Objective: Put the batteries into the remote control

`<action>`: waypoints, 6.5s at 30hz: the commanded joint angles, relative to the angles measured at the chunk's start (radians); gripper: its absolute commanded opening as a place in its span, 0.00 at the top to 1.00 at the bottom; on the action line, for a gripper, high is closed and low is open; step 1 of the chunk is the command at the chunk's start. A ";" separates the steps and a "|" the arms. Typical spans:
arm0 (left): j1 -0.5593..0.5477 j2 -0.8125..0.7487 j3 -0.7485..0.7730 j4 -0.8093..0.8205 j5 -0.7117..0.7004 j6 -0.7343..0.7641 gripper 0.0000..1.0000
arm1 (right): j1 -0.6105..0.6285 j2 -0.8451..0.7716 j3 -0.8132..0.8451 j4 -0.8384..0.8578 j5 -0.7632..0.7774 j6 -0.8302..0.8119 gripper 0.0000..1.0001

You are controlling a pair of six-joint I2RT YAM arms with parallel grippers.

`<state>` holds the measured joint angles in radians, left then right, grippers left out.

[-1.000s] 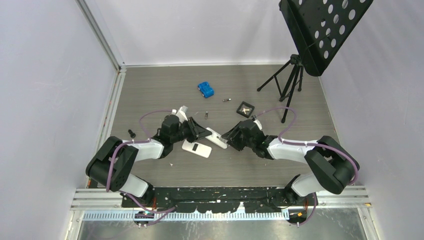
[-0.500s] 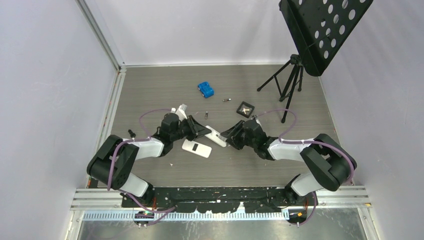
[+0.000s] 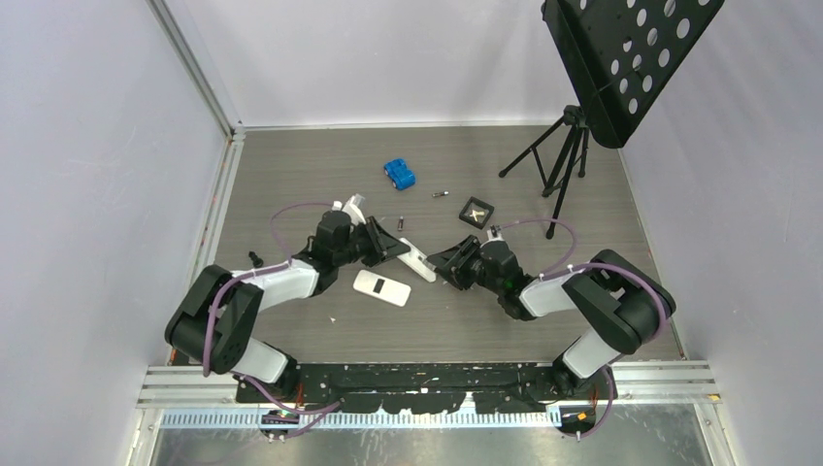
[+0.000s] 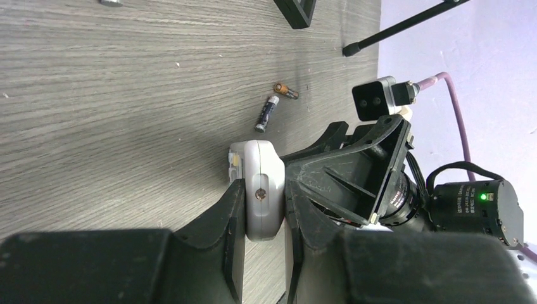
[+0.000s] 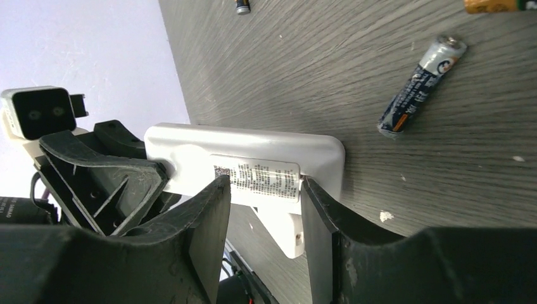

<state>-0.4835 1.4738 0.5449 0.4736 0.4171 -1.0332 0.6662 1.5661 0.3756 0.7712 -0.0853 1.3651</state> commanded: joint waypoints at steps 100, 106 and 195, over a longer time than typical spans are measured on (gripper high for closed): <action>-0.074 -0.505 0.146 -0.309 -0.193 0.486 1.00 | 0.015 -0.693 0.223 -0.765 0.171 -0.566 0.13; -0.074 -0.570 0.107 -0.346 -0.204 0.571 1.00 | 0.015 -0.384 0.431 -1.131 0.415 -0.451 0.45; -0.022 -0.128 0.353 -0.438 0.214 -0.061 1.00 | 0.412 -0.543 0.196 -0.427 0.443 -0.919 0.74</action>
<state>-0.5140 1.3575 0.8932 -0.0059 0.6117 -1.0882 1.0718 1.0451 0.5827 0.3279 0.3347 0.4446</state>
